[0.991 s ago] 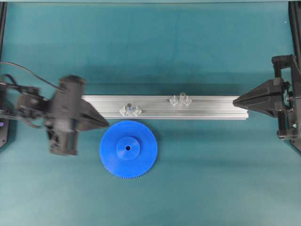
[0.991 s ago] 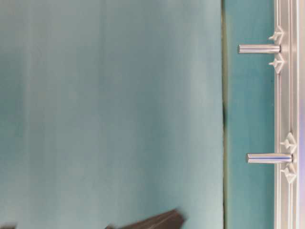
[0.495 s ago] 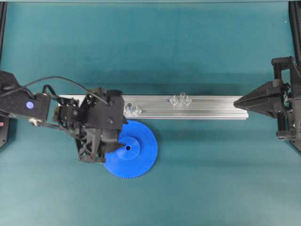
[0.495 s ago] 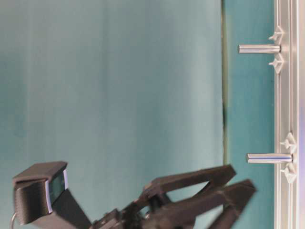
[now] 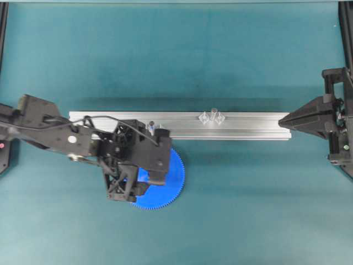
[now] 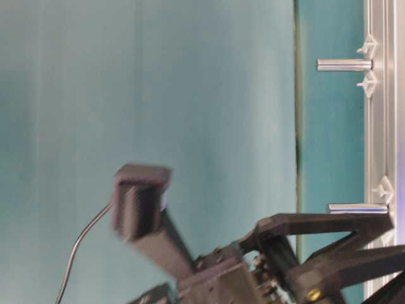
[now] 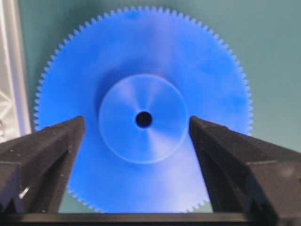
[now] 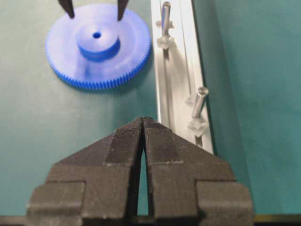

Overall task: Insert the large gear onto the shaft.
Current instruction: 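Lower the left gripper and close it on the blue gear hub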

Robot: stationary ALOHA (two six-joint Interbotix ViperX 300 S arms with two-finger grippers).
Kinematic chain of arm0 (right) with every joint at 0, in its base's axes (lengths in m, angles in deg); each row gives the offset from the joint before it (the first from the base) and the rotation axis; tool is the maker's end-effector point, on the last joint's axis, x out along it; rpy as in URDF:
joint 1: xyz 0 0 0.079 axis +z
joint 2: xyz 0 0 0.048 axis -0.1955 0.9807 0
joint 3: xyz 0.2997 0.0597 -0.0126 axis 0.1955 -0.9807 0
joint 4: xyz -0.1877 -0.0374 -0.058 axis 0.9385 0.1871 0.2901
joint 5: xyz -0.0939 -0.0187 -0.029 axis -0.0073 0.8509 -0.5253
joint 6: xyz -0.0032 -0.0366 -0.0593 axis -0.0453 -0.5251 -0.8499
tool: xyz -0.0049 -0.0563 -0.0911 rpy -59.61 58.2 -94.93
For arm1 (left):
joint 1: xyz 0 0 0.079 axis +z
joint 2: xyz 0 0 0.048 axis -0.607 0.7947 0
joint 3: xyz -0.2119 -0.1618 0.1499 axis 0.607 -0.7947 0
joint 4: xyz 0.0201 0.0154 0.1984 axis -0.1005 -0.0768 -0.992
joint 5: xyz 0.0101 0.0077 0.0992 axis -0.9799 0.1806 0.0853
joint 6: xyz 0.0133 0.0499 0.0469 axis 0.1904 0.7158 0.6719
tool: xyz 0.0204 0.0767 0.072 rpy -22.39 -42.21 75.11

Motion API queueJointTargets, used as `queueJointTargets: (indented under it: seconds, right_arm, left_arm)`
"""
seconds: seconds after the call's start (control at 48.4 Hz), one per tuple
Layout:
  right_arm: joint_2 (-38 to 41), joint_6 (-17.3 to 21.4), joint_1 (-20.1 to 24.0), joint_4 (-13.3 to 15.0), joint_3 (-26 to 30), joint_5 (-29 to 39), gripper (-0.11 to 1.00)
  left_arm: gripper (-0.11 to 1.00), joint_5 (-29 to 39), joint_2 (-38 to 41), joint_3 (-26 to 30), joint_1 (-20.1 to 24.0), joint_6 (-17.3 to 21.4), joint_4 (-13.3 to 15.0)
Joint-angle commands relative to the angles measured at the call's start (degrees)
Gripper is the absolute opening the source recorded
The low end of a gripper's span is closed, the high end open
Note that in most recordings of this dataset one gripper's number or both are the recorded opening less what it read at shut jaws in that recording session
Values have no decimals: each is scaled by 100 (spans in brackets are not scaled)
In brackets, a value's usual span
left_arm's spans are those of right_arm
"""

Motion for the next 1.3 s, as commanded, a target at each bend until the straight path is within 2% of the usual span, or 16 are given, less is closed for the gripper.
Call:
queueJointTargets:
  seconds: [0.0,0.206,1.28]
  right_arm:
    - [-26,114,0,-9,26,-18,9]
    - [-114,281,0,0,-18,26,9]
    - [-229,290,0,0,-185,-88,9]
  left_arm:
    - [92,308,35,325,-44,0,-18]
    - [92,932,334,703,-35,53,-18]
    - [92,976,580,861,-35,9,-18]
